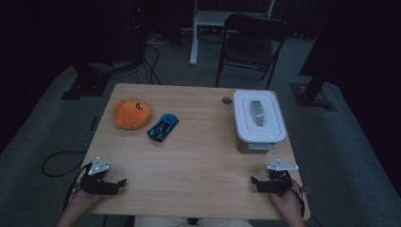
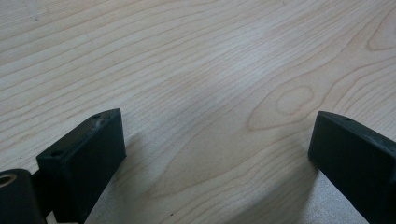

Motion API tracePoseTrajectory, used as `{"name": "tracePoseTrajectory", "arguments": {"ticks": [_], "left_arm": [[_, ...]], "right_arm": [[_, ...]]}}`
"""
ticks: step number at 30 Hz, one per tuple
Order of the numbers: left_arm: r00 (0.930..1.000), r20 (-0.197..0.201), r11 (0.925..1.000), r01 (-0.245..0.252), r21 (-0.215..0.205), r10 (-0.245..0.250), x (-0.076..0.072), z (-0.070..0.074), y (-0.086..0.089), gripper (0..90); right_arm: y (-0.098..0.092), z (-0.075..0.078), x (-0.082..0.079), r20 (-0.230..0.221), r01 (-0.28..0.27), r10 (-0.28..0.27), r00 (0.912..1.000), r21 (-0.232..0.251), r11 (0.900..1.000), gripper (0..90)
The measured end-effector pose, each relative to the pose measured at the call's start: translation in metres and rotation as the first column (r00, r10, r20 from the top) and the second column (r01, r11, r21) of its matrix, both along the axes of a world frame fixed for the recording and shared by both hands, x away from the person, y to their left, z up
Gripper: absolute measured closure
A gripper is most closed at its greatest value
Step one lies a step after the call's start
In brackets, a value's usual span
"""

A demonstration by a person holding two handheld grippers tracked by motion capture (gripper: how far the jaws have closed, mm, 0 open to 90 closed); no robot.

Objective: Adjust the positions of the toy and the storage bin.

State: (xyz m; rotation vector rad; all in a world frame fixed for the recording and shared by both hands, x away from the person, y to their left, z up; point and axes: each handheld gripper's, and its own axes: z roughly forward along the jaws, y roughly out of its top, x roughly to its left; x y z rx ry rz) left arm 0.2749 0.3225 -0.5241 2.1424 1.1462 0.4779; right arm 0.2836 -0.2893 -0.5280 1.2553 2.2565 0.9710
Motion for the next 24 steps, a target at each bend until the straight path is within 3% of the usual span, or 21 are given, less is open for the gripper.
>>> {"name": "tracePoseTrajectory", "arguments": {"ticks": [7,16,24], "left_arm": [[0.9980,0.001,0.9980,-0.063,0.002,0.063,0.002,0.000,0.001,4.3],[0.9983,-0.032,0.9986,-0.047,0.024,0.048,0.004,0.003,0.000,4.1],[0.9978,-0.050,0.9983,-0.041,0.041,0.043,0.014,0.006,-0.008,4.1]], "right_arm": [[0.000,0.000,0.000,0.000,0.006,-0.006,1.0000,0.000,1.000,11.8],[0.000,0.000,0.000,0.000,0.008,-0.008,1.0000,0.000,1.000,12.0],[0.000,0.000,0.000,0.000,0.012,-0.012,0.9999,-0.001,1.000,12.0]]}}
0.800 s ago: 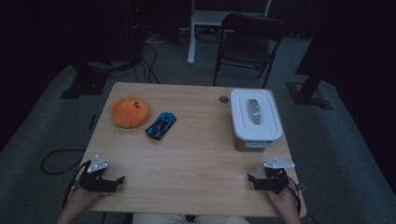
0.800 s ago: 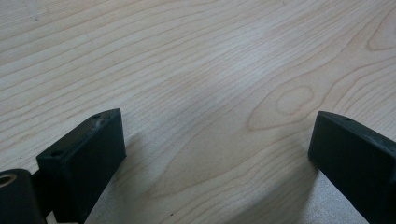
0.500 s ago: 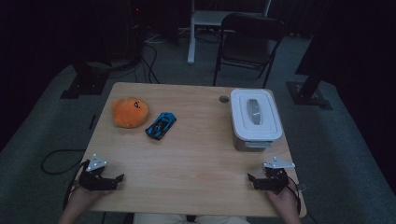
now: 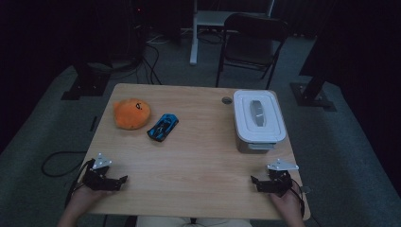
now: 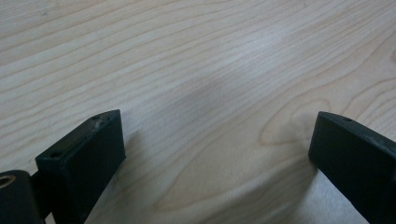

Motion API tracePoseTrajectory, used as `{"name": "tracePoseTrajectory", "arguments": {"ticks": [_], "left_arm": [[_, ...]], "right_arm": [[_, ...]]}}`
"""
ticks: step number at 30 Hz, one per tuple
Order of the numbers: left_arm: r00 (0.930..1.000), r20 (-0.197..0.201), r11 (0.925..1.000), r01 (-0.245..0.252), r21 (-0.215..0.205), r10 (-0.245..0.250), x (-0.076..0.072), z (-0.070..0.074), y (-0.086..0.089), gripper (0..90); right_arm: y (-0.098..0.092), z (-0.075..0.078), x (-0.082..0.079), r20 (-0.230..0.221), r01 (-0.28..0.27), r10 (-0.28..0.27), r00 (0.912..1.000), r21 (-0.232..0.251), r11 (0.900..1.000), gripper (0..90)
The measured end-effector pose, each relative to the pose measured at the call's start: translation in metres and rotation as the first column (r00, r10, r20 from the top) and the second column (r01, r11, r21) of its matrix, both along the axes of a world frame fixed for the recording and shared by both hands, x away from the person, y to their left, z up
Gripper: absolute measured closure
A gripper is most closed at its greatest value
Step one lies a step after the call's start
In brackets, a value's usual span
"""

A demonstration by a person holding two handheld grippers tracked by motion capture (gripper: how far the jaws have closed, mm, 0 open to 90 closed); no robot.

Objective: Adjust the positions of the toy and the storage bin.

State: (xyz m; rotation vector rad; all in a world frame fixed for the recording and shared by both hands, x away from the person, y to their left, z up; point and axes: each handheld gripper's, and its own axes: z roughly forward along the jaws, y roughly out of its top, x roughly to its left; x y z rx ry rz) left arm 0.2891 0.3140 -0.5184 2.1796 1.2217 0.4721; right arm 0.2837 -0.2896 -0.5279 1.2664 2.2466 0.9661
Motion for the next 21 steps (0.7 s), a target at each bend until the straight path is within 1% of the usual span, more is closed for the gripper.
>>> {"name": "tracePoseTrajectory", "arguments": {"ticks": [4,5,7,8,10,12,13,15,16,17,19,20,21], "left_arm": [[0.9999,-0.007,0.9999,0.014,0.009,-0.014,0.004,0.002,-0.006,4.2],[1.0000,0.000,0.9998,0.010,0.018,-0.010,0.005,0.003,-0.007,4.2],[0.9998,-0.006,0.9997,0.018,0.015,-0.018,0.007,0.003,-0.008,4.2],[0.9999,-0.002,0.9997,0.016,0.018,-0.016,0.009,0.004,-0.010,4.1],[0.9999,-0.012,0.9998,0.007,0.020,-0.007,0.014,0.006,-0.012,4.1],[0.9997,-0.021,0.9998,0.012,0.018,-0.011,0.017,0.009,-0.014,4.2],[0.9998,-0.015,0.9997,0.013,0.023,-0.012,0.018,0.011,-0.016,4.2],[0.9997,-0.010,0.9996,0.022,0.018,-0.022,0.022,0.016,-0.020,4.2],[0.9998,0.003,0.9996,0.022,0.019,-0.022,0.024,0.019,-0.023,4.2],[0.9995,0.002,0.9993,0.031,0.018,-0.031,0.026,0.020,-0.024,4.2],[0.9994,0.006,0.9993,0.034,0.016,-0.034,0.031,0.023,-0.029,4.2],[0.9990,-0.001,0.9989,0.044,0.019,-0.044,0.034,0.025,-0.032,4.2],[0.9989,0.009,0.9986,0.047,0.025,-0.047,0.036,0.026,-0.035,4.2]], "right_arm": [[0.000,0.000,0.000,0.000,0.002,-0.002,1.0000,0.000,1.000,11.9],[0.000,0.000,0.000,0.000,0.002,-0.002,1.0000,0.000,1.000,11.9],[0.000,0.000,0.000,0.000,0.002,-0.002,1.0000,0.000,1.000,11.9],[0.000,0.000,0.000,0.000,0.002,-0.002,1.0000,0.000,1.000,11.9],[0.000,0.000,0.000,0.000,0.002,-0.002,1.0000,0.000,1.000,12.0],[0.000,0.000,0.000,-0.001,0.002,-0.002,1.0000,0.001,1.000,12.0],[0.000,0.000,0.000,-0.001,0.002,-0.002,1.0000,0.000,1.000,12.0],[0.000,0.000,0.000,0.000,0.002,-0.002,1.0000,0.000,1.000,12.0],[0.000,0.000,0.000,-0.001,0.002,-0.002,1.0000,0.000,1.000,12.0],[0.000,0.000,0.000,-0.001,0.003,-0.003,1.0000,0.000,1.000,12.0],[0.000,0.000,0.000,0.000,0.003,-0.003,1.0000,0.001,1.000,12.0],[0.000,0.000,0.000,0.000,0.003,-0.003,1.0000,0.001,1.000,12.0],[0.000,0.000,0.000,-0.001,0.002,-0.002,1.0000,-0.001,1.000,12.0]]}}
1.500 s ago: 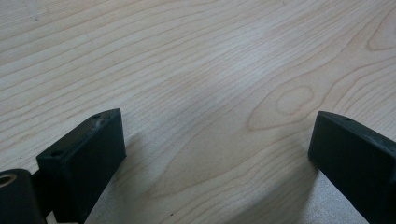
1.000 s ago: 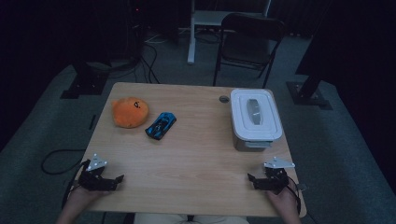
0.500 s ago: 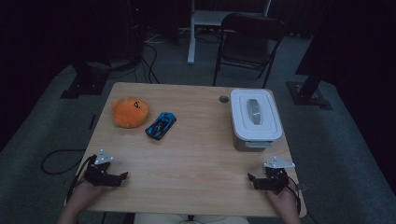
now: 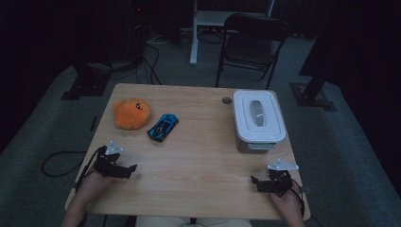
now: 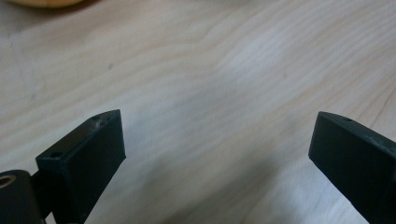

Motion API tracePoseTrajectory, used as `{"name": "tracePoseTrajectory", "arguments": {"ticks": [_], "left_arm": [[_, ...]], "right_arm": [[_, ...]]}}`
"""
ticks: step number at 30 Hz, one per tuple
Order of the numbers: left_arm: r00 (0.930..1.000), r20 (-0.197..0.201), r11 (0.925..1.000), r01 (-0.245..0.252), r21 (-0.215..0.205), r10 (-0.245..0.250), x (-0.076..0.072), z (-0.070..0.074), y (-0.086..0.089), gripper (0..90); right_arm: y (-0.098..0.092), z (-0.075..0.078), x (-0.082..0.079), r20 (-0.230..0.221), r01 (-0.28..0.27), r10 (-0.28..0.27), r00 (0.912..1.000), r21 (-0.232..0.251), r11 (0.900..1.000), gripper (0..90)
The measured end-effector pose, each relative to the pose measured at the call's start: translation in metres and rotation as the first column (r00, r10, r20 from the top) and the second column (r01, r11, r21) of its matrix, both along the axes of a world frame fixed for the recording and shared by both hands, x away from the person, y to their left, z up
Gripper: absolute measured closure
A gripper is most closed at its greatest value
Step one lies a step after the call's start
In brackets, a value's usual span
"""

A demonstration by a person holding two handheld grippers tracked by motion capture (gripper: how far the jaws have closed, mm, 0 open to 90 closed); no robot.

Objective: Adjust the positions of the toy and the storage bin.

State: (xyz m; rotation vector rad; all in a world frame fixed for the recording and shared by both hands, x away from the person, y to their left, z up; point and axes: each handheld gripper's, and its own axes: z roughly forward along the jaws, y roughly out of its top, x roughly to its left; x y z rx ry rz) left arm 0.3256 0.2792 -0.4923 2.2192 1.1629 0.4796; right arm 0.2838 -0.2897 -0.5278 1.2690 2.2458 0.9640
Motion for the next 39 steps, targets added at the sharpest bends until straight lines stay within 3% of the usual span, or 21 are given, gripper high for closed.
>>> {"name": "tracePoseTrajectory", "arguments": {"ticks": [5,8,14,19,23,29,33,34,39], "left_arm": [[0.9996,0.003,0.9996,0.028,-0.002,-0.028,0.015,0.009,-0.014,4.2],[0.9985,0.000,0.9982,0.054,0.024,-0.054,0.025,0.014,-0.025,5.0],[0.9957,-0.005,0.9950,0.092,0.037,-0.092,0.046,0.023,-0.043,5.0],[0.9931,-0.012,0.9930,0.117,0.018,-0.117,0.061,0.027,-0.061,5.0],[0.9908,-0.022,0.9903,0.134,0.037,-0.133,0.072,0.028,-0.073,5.0],[0.9911,-0.034,0.9906,0.130,0.043,-0.128,0.091,0.031,-0.085,6.2],[0.9900,-0.035,0.9873,0.139,0.076,-0.137,0.099,0.031,-0.096,9.0],[0.9887,-0.047,0.9841,0.146,0.100,-0.142,0.104,0.030,-0.102,9.0],[0.9927,-0.056,0.9876,0.113,0.109,-0.107,0.120,0.029,-0.108,9.1]], "right_arm": [[0.000,0.000,0.000,0.000,0.001,-0.001,1.0000,0.001,1.000,12.0],[0.000,0.000,0.000,0.000,0.001,-0.001,1.0000,0.001,1.000,12.0],[0.000,0.000,0.000,0.000,0.001,-0.001,1.0000,0.001,1.000,12.0],[0.000,0.000,0.000,0.000,0.001,-0.001,1.0000,0.002,1.000,12.0],[0.000,0.000,0.000,0.000,0.001,-0.001,1.0000,0.001,1.000,12.0],[0.000,0.000,0.000,0.000,0.001,-0.001,1.0000,0.001,1.000,12.0],[0.000,0.000,0.000,0.000,0.001,-0.001,1.0000,0.001,1.000,12.0],[0.000,0.000,0.000,0.000,0.001,-0.001,1.0000,0.001,1.000,12.0],[0.000,0.000,0.000,0.000,0.001,-0.001,1.0000,0.001,1.000,12.0]]}}
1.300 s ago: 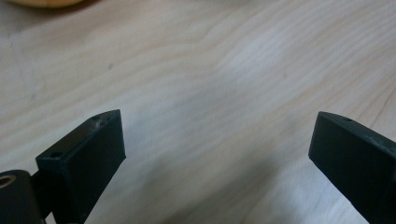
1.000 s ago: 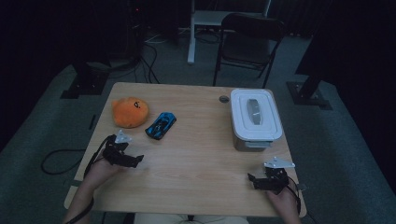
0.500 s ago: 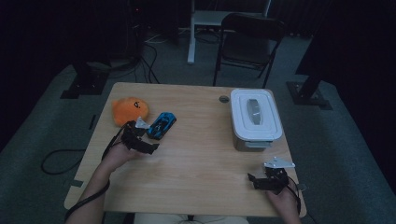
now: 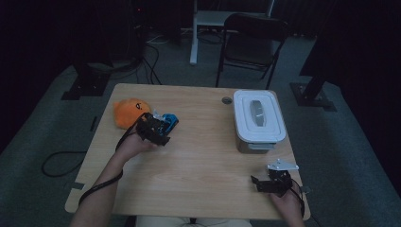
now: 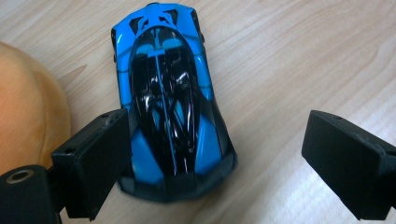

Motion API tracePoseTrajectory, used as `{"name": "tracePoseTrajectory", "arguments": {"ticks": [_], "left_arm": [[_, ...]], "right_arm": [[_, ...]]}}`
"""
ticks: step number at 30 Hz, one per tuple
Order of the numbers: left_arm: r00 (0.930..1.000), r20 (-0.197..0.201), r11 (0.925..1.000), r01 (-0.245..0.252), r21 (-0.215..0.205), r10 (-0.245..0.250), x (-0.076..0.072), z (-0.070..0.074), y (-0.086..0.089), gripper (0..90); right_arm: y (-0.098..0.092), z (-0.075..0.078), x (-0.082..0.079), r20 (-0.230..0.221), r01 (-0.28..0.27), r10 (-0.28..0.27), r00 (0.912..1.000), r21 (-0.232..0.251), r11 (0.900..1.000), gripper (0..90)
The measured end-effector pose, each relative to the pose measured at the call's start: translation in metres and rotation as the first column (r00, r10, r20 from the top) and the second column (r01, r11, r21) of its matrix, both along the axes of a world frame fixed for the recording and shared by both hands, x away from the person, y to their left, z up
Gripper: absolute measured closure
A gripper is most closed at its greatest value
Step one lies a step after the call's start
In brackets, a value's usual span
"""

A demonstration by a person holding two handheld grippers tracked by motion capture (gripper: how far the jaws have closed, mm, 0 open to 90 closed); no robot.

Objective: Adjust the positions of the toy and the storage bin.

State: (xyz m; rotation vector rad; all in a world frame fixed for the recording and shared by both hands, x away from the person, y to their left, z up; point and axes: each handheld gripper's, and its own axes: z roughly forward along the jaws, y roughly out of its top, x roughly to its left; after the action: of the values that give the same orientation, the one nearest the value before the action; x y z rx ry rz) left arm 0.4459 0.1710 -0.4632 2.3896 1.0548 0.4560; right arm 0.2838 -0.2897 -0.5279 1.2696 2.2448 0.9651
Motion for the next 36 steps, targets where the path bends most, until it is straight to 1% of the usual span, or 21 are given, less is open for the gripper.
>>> {"name": "tracePoseTrajectory", "arguments": {"ticks": [2,3,5,6,8,9,11,12,13,14,16,17,18,19,21,22,24,31,32,35,36], "left_arm": [[0.9994,-0.029,0.9999,-0.017,0.000,0.017,0.009,-0.001,-0.001,11.1],[0.9990,-0.039,0.9998,-0.021,0.004,0.021,0.011,-0.002,-0.001,14.8],[0.9978,-0.046,0.9989,-0.048,0.001,0.048,0.018,-0.005,-0.002,14.7],[0.9970,-0.058,0.9986,-0.052,0.007,0.052,0.021,-0.007,-0.002,14.7],[0.9957,-0.050,0.9968,-0.077,0.020,0.078,0.025,-0.010,-0.003,14.7],[0.9949,-0.064,0.9968,-0.077,0.021,0.078,0.027,-0.012,-0.003,14.7],[0.9938,-0.080,0.9966,-0.073,0.039,0.076,0.030,-0.015,-0.005,14.8],[0.9940,-0.086,0.9970,-0.064,0.042,0.068,0.031,-0.017,-0.005,14.8],[0.9941,-0.080,0.9964,-0.069,0.050,0.073,0.033,-0.018,-0.006,14.9],[0.9938,-0.082,0.9962,-0.072,0.050,0.076,0.034,-0.019,-0.006,16.5],[0.9909,-0.098,0.9955,-0.090,0.032,0.092,0.037,-0.020,-0.005,16.5],[0.9910,-0.098,0.9957,-0.089,0.027,0.091,0.038,-0.020,-0.005,18.1],[0.9906,-0.092,0.9946,-0.099,0.031,0.101,0.040,-0.021,-0.005,20.2],[0.9895,-0.096,0.9939,-0.106,0.030,0.108,0.041,-0.021,-0.005,24.0],[0.9885,-0.105,0.9939,-0.107,0.028,0.109,0.042,-0.022,-0.004,24.6],[0.9867,-0.116,0.9935,-0.112,0.024,0.114,0.043,-0.023,-0.003,25.3],[0.9869,-0.115,0.9936,-0.112,0.017,0.113,0.043,-0.023,-0.002,25.3],[0.9857,-0.128,0.9939,-0.107,0.025,0.109,0.047,-0.025,-0.004,25.4],[0.9847,-0.137,0.9942,-0.105,0.023,0.107,0.048,-0.026,-0.004,25.4],[0.9849,-0.136,0.9939,-0.103,0.040,0.107,0.049,-0.028,-0.007,25.7],[0.9853,-0.132,0.9939,-0.104,0.038,0.108,0.049,-0.029,-0.007,25.7]], "right_arm": [[0.000,0.000,0.000,0.000,0.000,0.000,1.0000,0.000,1.000,12.0],[0.000,0.000,0.000,0.000,0.000,0.000,1.0000,0.000,1.000,12.0],[0.000,0.000,0.000,0.000,0.000,0.000,1.0000,0.000,1.000,12.0],[0.000,0.000,0.000,0.000,0.000,0.000,1.0000,0.000,1.000,12.0],[0.000,0.000,0.000,0.000,0.000,0.000,1.0000,0.000,1.000,12.0],[0.000,0.000,0.000,0.000,0.000,0.000,1.0000,0.000,1.000,12.0],[0.000,0.000,0.000,0.000,0.000,0.000,1.0000,0.000,1.000,12.0],[0.000,0.000,0.000,0.000,0.000,0.000,1.0000,0.000,1.000,12.0],[0.000,0.000,0.000,0.000,0.000,0.000,1.0000,0.000,1.000,12.0],[0.000,0.000,0.000,0.000,0.000,0.000,1.0000,0.000,1.000,12.0],[0.000,0.000,0.000,0.000,0.000,0.000,1.0000,0.000,1.000,12.0],[0.000,0.000,0.000,0.000,0.000,0.000,1.0000,0.000,1.000,12.0],[0.000,0.000,0.000,0.000,0.000,0.000,1.0000,0.000,1.000,12.0],[0.000,0.000,0.000,0.000,0.000,0.000,1.0000,0.000,1.000,12.0],[0.000,0.000,0.000,0.000,0.000,0.000,1.0000,0.000,1.000,12.0],[0.000,0.000,0.000,0.000,0.000,0.000,1.0000,0.001,1.000,12.0],[0.000,0.000,0.000,0.000,0.000,0.000,1.0000,0.000,1.000,12.0],[0.000,0.000,0.000,0.000,0.001,-0.001,1.0000,0.000,1.000,12.2],[0.000,0.000,0.000,0.000,0.001,-0.001,1.0000,0.000,1.000,12.2],[0.000,0.000,0.000,0.000,0.002,-0.002,1.0000,0.000,1.000,12.3],[0.000,0.000,0.000,0.000,0.002,-0.002,1.0000,0.000,1.000,12.3]]}}
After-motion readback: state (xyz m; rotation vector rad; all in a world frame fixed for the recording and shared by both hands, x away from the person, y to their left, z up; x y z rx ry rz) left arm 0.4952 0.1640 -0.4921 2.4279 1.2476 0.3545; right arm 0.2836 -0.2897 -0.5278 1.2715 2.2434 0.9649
